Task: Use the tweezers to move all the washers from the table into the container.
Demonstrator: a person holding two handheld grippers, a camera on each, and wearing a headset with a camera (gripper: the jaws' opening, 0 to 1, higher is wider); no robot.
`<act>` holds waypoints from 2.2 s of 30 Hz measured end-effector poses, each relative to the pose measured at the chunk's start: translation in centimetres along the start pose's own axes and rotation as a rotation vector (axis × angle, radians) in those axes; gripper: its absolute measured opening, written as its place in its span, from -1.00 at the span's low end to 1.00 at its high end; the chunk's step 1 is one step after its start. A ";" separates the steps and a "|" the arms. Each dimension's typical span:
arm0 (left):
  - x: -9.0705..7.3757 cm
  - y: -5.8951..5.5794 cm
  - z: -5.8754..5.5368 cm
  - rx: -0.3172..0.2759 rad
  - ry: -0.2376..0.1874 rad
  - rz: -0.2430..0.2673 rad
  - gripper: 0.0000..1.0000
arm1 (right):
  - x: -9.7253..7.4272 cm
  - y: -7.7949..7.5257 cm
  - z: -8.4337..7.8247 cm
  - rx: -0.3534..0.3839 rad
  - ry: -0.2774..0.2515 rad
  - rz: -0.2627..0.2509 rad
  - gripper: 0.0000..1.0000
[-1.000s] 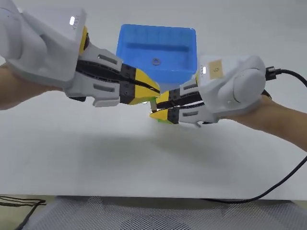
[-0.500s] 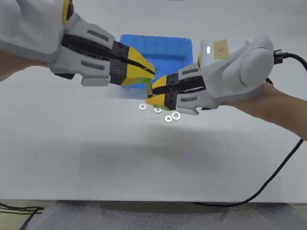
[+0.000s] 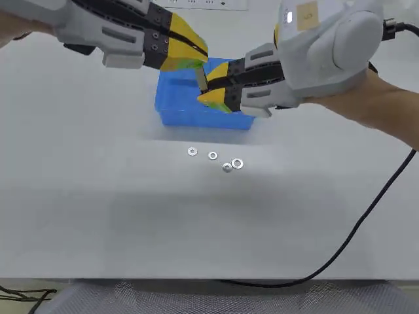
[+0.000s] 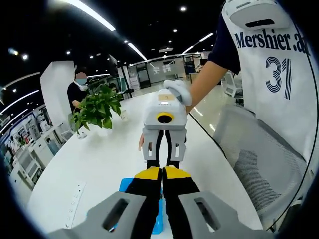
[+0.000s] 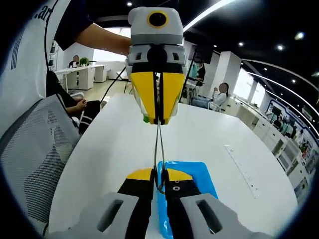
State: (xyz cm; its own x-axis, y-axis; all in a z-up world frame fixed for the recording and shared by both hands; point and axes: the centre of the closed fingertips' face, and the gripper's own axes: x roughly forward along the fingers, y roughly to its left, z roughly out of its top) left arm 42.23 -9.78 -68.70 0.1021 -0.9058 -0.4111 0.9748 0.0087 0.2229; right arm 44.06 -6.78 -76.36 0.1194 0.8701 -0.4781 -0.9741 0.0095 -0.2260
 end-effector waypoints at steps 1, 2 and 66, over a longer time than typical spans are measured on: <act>0.0 0.4 -0.1 0.007 -0.001 0.005 -0.90 | 0.1 -0.5 0.0 0.001 -0.001 -0.004 -0.81; 0.0 0.9 -0.2 -0.001 -0.006 0.010 -0.90 | 0.2 -0.8 0.0 0.001 0.000 -0.008 -0.81; 2.7 4.7 -4.6 -0.100 0.031 0.003 -0.90 | 3.0 -4.6 -5.3 0.082 0.056 -0.030 -0.76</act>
State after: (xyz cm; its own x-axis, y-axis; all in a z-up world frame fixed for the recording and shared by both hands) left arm 48.02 -10.22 -72.86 0.1095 -0.8920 -0.4385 0.9892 0.0547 0.1356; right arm 49.95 -6.76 -81.22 0.1567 0.8402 -0.5191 -0.9822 0.0773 -0.1713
